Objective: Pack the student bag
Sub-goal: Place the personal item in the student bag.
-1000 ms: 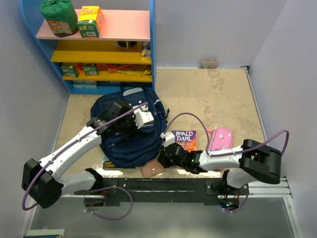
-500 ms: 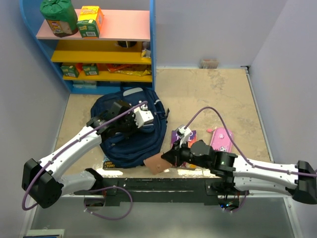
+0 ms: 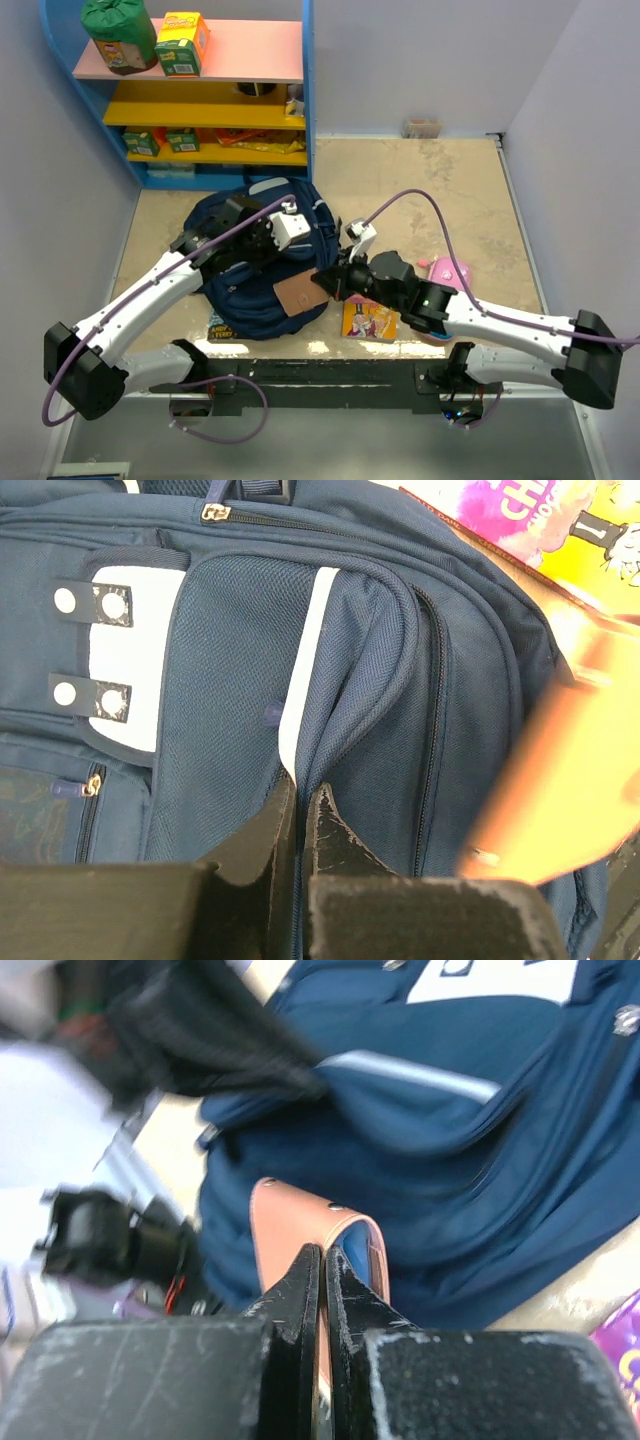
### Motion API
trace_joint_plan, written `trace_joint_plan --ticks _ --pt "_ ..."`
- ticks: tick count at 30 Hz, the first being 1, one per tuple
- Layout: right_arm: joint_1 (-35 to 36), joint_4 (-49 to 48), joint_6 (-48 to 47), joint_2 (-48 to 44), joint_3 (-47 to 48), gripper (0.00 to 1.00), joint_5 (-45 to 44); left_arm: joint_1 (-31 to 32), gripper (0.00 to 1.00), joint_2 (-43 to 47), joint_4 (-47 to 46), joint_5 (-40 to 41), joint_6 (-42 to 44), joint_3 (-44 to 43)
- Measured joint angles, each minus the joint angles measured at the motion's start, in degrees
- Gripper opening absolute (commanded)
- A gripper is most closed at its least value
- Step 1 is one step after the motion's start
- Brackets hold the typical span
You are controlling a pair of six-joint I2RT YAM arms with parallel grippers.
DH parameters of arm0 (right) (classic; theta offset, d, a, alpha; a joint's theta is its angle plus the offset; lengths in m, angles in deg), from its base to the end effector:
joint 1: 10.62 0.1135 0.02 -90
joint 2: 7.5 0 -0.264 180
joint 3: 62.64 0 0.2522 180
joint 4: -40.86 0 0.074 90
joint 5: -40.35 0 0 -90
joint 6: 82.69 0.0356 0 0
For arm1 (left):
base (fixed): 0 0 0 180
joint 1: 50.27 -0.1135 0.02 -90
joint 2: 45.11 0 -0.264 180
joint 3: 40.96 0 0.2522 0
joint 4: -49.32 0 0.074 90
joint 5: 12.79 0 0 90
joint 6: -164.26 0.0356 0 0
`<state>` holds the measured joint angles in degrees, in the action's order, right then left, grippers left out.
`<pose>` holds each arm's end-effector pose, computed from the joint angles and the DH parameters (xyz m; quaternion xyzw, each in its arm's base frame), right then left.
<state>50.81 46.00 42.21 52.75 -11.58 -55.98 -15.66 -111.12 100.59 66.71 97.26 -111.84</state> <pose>0.1201 0.2124 0.2754 -0.1480 0.7753 0.4272 0.4410 0.1931 -0.1412 0.2972 0.4753 0.7938 -0.1219 0.3593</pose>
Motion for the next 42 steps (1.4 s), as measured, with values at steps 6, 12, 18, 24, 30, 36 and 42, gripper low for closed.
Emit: trace_joint_plan --ticks 6,12,18,24,30,36,42 --pt "-5.6 -10.7 2.9 7.5 -0.9 0.0 0.3 0.0 0.0 0.4 0.0 -0.1 0.0 0.0" --pt "-7.8 -18.2 9.2 13.3 -1.8 0.0 0.1 -0.4 0.0 1.1 0.0 0.9 0.0 0.0" --pt "-7.8 -18.3 15.7 18.8 -0.2 0.0 1.6 -0.5 0.0 1.2 0.3 3.4 -0.2 0.1" --pt "-7.8 -14.3 18.2 15.6 -0.5 0.0 1.5 -0.4 0.0 2.1 -1.2 3.9 -1.7 1.5" --pt "-7.9 -9.1 18.4 15.3 -0.8 0.0 1.7 -0.4 0.0 2.4 -2.4 3.6 -2.8 1.6" --pt "-7.9 -5.8 19.6 19.1 0.1 0.0 2.9 -0.4 0.0 2.6 -2.0 2.2 -2.7 1.6" --pt "-7.9 -4.3 24.8 19.7 2.1 0.0 1.6 -0.5 0.0 3.1 -1.4 -0.2 -2.0 1.7"
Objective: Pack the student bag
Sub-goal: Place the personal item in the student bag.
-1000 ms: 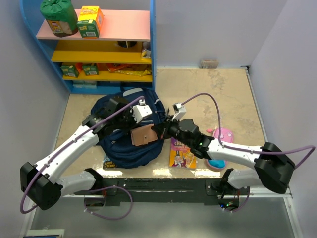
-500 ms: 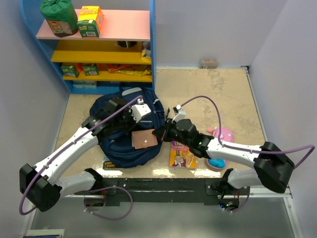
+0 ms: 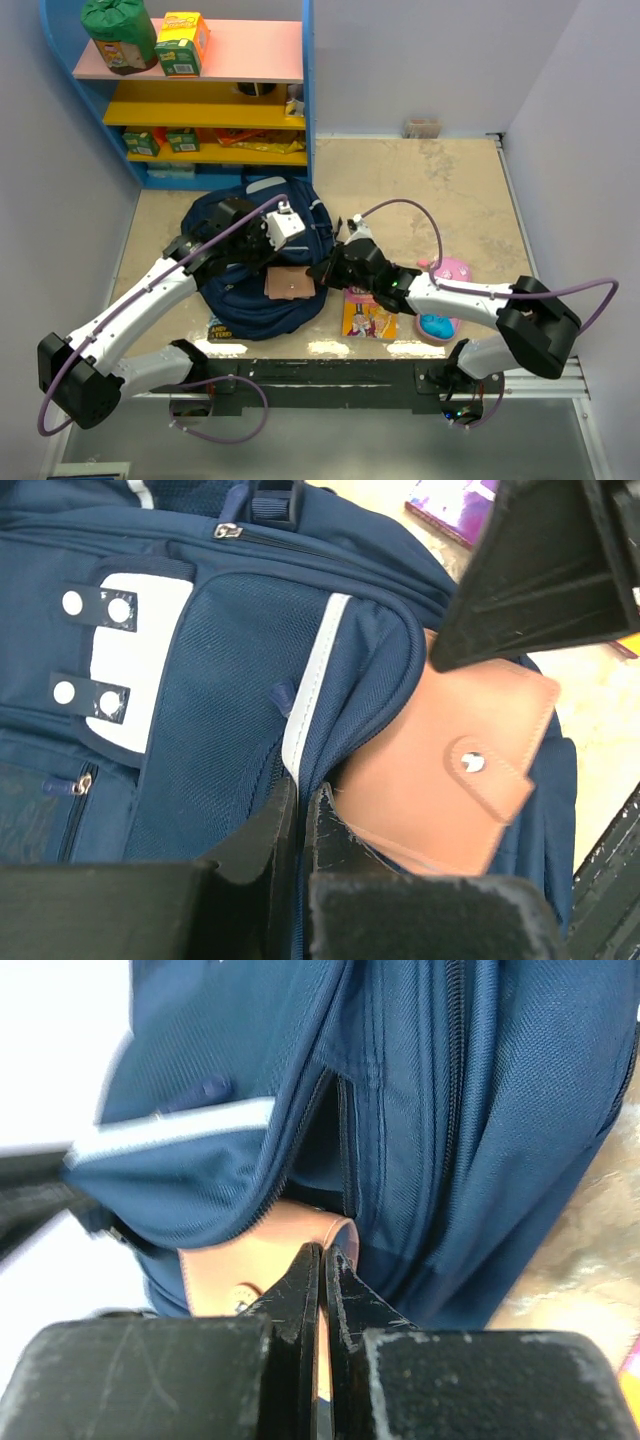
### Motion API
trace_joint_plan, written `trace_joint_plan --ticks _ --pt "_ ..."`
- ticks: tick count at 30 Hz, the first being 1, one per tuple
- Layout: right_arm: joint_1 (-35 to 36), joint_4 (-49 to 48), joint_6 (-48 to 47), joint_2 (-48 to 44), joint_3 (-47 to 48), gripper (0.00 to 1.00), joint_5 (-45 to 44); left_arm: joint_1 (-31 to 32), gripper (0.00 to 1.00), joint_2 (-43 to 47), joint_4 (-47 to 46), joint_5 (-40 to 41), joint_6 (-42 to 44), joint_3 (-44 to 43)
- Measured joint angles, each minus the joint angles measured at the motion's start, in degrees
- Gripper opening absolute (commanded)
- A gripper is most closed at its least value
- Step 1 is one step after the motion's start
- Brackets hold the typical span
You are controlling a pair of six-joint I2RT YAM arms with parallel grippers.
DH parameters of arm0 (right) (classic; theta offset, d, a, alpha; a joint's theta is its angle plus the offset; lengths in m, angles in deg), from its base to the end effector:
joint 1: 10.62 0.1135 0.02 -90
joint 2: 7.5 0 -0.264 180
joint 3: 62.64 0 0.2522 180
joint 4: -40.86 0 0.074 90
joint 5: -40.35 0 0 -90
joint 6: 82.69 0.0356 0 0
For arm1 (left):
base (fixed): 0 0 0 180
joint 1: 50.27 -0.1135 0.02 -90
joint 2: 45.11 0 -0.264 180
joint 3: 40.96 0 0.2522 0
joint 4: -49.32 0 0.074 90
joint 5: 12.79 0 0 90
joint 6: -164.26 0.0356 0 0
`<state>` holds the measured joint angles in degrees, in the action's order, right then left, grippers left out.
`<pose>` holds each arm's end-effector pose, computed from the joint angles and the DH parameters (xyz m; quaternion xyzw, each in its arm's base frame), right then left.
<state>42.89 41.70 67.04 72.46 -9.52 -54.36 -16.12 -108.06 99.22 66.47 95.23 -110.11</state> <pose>0.1784 0.2362 0.2087 0.0676 0.8526 0.4124 0.3138 0.1862 -0.1343 0.3006 0.4562 0.7945 -0.1304 0.3790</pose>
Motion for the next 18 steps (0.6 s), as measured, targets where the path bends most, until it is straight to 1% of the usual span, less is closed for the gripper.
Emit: trace_joint_plan --ticks 4,7,8,11,14,18 --pt "0.3 -1.3 6.9 -0.5 0.1 0.0 -4.3 0.0 0.0 0.1 -0.2 -1.2 0.7 0.3" --pt "1.9 -1.4 11.7 -1.1 0.6 0.0 -10.4 0.0 0.0 0.3 -0.4 -1.5 0.7 1.0" --pt "3.2 -0.7 13.9 -1.2 1.2 0.0 -13.8 0.0 0.0 0.4 -0.7 -1.5 0.7 1.0" --pt "4.8 -0.5 16.5 -0.6 2.3 0.0 -18.7 0.0 0.0 0.9 -1.0 -1.4 0.7 1.0" --pt "6.6 -1.6 18.8 2.6 3.9 0.0 -22.6 0.0 0.0 1.1 -1.3 -1.4 0.7 1.3" --pt "8.5 -5.6 21.1 8.3 4.6 0.0 -25.5 0.0 0.0 1.2 -1.3 -1.4 0.7 1.4"
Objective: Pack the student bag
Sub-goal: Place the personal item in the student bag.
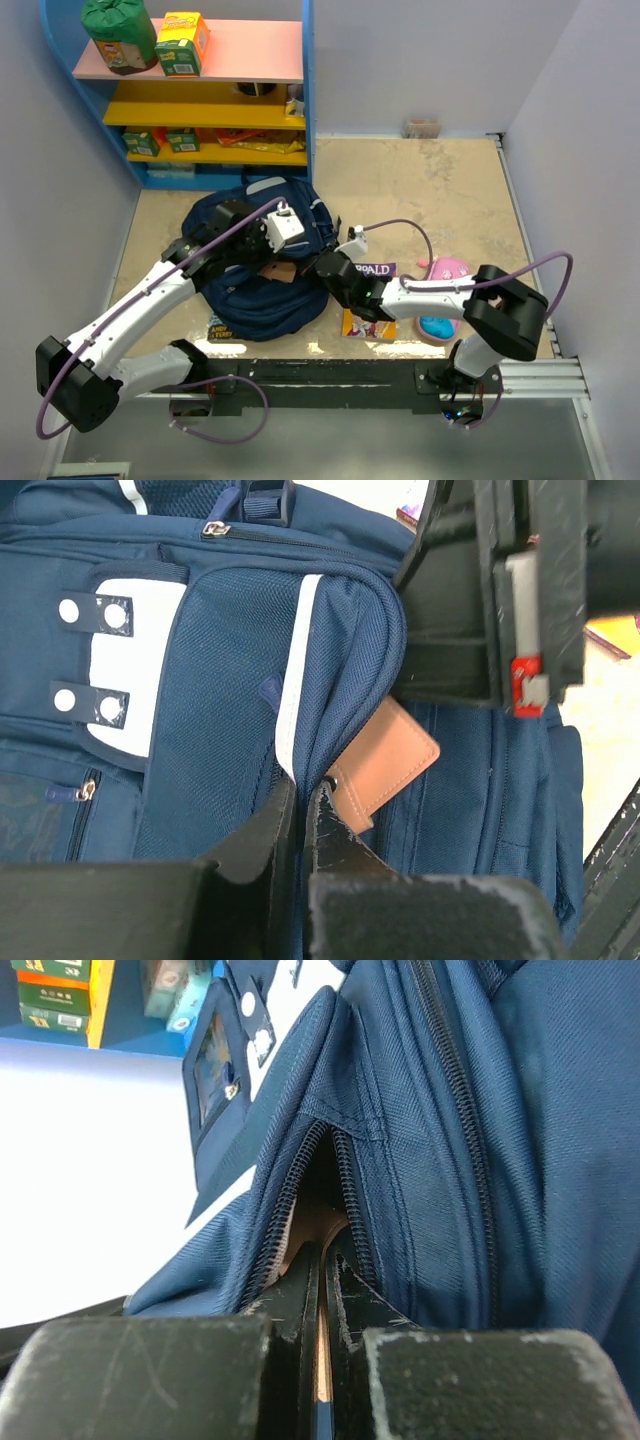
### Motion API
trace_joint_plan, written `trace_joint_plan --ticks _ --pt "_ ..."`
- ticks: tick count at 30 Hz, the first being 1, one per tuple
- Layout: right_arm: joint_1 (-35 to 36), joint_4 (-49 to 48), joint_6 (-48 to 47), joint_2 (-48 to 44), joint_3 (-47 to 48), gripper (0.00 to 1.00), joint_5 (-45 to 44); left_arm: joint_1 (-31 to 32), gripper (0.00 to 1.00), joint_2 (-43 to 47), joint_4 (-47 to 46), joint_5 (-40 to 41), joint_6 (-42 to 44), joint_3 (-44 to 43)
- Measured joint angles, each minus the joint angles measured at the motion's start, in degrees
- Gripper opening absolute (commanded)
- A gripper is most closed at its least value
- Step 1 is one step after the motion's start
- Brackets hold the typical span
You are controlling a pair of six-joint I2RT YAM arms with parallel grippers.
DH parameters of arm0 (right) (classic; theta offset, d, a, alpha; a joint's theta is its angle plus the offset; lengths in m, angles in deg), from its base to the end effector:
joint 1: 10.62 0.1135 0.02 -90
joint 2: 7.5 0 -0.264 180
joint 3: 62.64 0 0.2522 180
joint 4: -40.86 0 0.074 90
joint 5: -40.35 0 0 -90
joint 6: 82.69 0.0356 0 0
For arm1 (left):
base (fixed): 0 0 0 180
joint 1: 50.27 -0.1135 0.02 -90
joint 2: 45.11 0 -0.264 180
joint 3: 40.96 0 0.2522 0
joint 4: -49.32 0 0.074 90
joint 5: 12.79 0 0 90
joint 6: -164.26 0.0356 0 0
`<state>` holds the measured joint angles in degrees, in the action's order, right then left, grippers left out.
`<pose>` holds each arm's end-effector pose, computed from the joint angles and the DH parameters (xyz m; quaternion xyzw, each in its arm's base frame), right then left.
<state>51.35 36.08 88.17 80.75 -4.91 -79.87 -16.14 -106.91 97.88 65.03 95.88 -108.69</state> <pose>0.1679 0.2772 0.2038 0.2709 0.7837 0.4163 0.3729 0.1830 -0.1331 0.2985 0.4634 0.7850 -0.1401 0.3865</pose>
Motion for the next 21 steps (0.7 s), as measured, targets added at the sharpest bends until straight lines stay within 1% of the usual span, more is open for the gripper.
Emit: trace_joint_plan --ticks 1,2,4,5,6,7,9,10,11,13,14,16,17,21 --pt "0.3 -1.2 0.0 1.0 0.0 0.01 -0.5 0.0 0.0 0.0 0.0 0.0 0.0 0.0" --pt "0.5 -2.1 -0.1 1.5 0.0 0.2 -0.8 0.0 0.0 0.0 0.0 0.0 0.0 0.1" --pt "0.7 -3.5 -0.6 1.4 -0.3 0.42 -1.1 0.0 0.0 0.0 0.0 0.1 0.0 0.2" --pt "0.7 -4.0 -1.0 1.0 -0.7 0.6 -1.2 0.0 0.0 0.1 0.0 0.3 0.0 0.2" --pt "0.7 -5.1 -1.9 0.1 -1.7 0.66 -1.0 0.0 0.0 0.1 -0.2 0.5 0.0 0.2" --pt "0.8 -5.6 -3.1 -1.2 -2.9 0.66 -1.0 -0.1 0.0 0.2 -0.4 0.7 0.0 0.2" --pt "1.2 -6.7 -6.9 -4.7 -5.3 0.63 -0.1 -0.3 0.0 0.3 -1.3 1.0 0.1 0.2" --pt "1.4 -7.1 -8.7 -6.1 -6.0 0.58 0.3 -0.3 0.0 0.3 -1.3 0.9 0.1 0.3" --pt "1.5 -8.2 -10.6 -7.8 -6.9 0.44 0.7 -0.2 0.0 0.3 -1.3 0.8 0.1 0.4" --pt "1.3 -10.1 -14.1 -11.2 -8.5 0.32 1.1 -0.2 0.0 0.3 -1.0 0.5 0.2 0.9" --pt "1.3 -10.7 -15.5 -12.6 -9.0 0.2 1.3 -0.1 0.0 0.3 -1.0 0.4 0.2 1.0" --pt "1.0 -11.1 -18.0 -14.1 -9.4 0.06 1.6 0.0 0.0 0.3 -0.9 0.4 0.2 1.2" --pt "1.0 -11.1 -19.3 -14.4 -9.4 0.0 2.3 0.0 0.0 0.3 -0.9 0.4 0.2 1.2" --pt "1.4 -10.5 -23.8 -13.1 -9.5 0.0 4.4 0.0 0.0 0.3 -0.9 0.4 0.2 1.2"
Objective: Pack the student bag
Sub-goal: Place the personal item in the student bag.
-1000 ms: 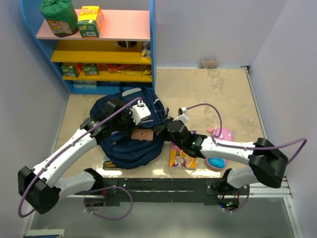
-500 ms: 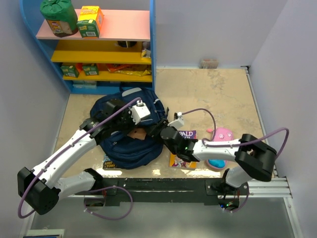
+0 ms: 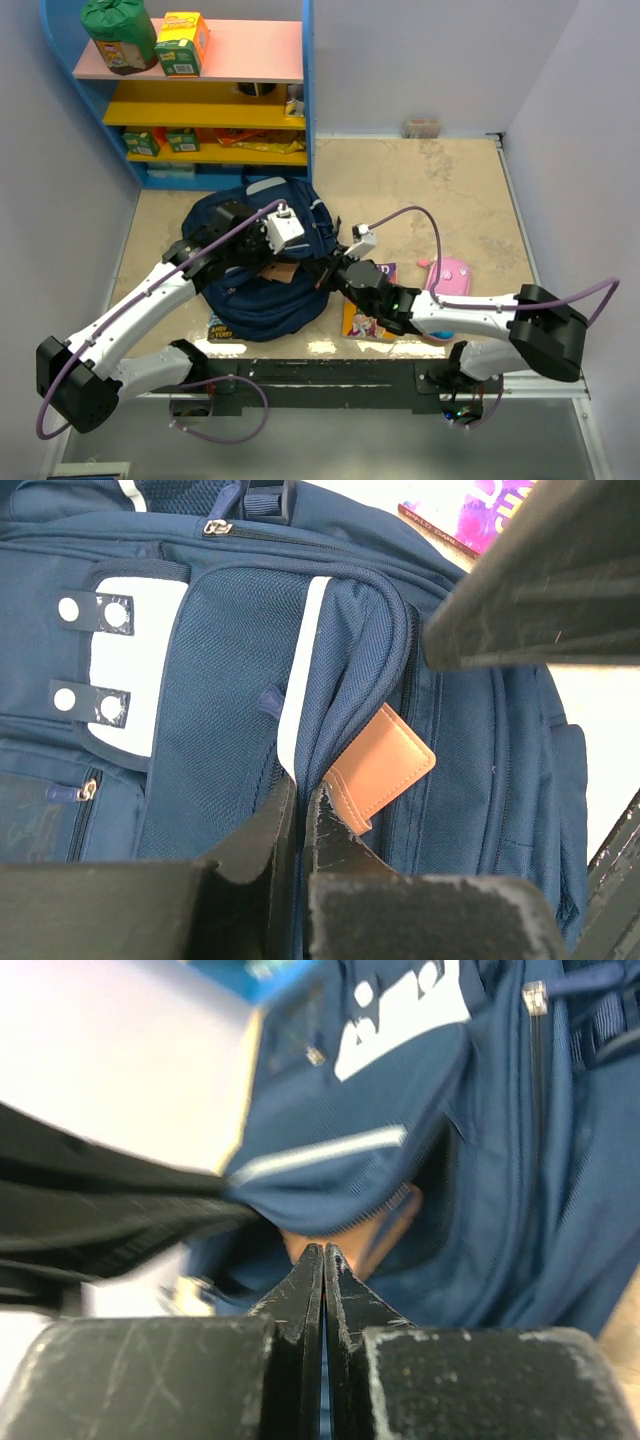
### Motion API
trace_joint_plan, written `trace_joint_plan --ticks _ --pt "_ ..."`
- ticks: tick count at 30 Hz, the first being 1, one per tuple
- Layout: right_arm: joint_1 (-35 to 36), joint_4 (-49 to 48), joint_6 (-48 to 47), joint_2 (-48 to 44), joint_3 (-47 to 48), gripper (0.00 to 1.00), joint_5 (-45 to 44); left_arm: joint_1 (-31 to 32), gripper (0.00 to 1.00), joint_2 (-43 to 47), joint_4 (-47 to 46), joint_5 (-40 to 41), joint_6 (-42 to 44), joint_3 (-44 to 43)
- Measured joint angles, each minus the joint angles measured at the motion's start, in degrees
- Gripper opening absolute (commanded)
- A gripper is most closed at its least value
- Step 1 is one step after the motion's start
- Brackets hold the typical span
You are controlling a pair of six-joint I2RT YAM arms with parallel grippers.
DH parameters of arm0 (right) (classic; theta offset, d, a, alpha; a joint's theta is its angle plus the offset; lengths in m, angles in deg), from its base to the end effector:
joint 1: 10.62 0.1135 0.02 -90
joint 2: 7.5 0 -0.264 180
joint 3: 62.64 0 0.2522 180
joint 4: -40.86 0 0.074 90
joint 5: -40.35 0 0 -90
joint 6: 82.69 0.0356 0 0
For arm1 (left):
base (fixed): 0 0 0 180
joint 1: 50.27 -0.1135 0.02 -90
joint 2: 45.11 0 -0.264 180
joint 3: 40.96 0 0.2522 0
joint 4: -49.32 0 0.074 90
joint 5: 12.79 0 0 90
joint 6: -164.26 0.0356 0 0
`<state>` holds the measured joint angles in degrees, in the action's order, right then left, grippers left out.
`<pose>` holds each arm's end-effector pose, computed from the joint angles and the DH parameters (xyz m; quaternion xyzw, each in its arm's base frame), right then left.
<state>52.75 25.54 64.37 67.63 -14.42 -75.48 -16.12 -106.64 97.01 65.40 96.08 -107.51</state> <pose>0.1398 0.2443 0.2332 0.0995 0.7619 0.4487 0.4564 0.1825 -0.1326 0.2939 0.4640 0.7851 -0.1366 0.3868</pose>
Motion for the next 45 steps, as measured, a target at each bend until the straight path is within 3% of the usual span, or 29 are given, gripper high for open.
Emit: trace_joint_plan --ticks 13,24,33,36,37,39,41,42,43,45 --pt "2.5 0.9 -8.3 11.6 3.6 0.0 -0.4 0.0 0.0 -0.5 0.2 -0.3 0.0 0.0" --pt "2.8 -5.9 -8.7 22.7 9.9 0.0 -2.6 -0.7 0.0 -1.3 0.9 -1.6 0.1 -0.5" --pt "3.2 -7.2 -11.3 22.9 10.4 0.01 -6.2 -1.0 0.0 -1.6 1.5 -2.6 0.3 -1.5" --pt "3.3 -3.4 -13.4 21.0 11.0 0.15 -6.1 -1.0 0.13 -1.6 1.6 -2.9 0.3 -1.6" --pt "3.5 -1.8 -14.3 19.7 11.1 0.25 -6.2 -1.1 0.21 -1.6 1.7 -3.0 0.3 -1.6" --pt "3.9 1.3 -15.5 16.8 11.1 0.32 -6.2 -1.1 0.3 -1.6 1.9 -3.1 0.4 -1.7" --pt "4.5 5.0 -16.3 13.5 11.1 0.47 -6.5 -1.1 0.35 -1.6 2.1 -3.8 0.7 -1.8" --pt "4.9 7.1 -16.4 11.8 11.1 0.6 -6.8 -1.1 0.37 -1.6 2.3 -4.2 0.9 -2.1" --pt "5.2 8.5 -16.5 10.2 10.8 0.96 -6.9 -1.1 0.4 -1.6 2.3 -4.5 0.9 -2.4" --pt "5.8 10.6 -15.3 5.0 8.4 0.99 -6.7 -1.2 0.43 -1.4 2.2 -5.1 1.3 -3.2"
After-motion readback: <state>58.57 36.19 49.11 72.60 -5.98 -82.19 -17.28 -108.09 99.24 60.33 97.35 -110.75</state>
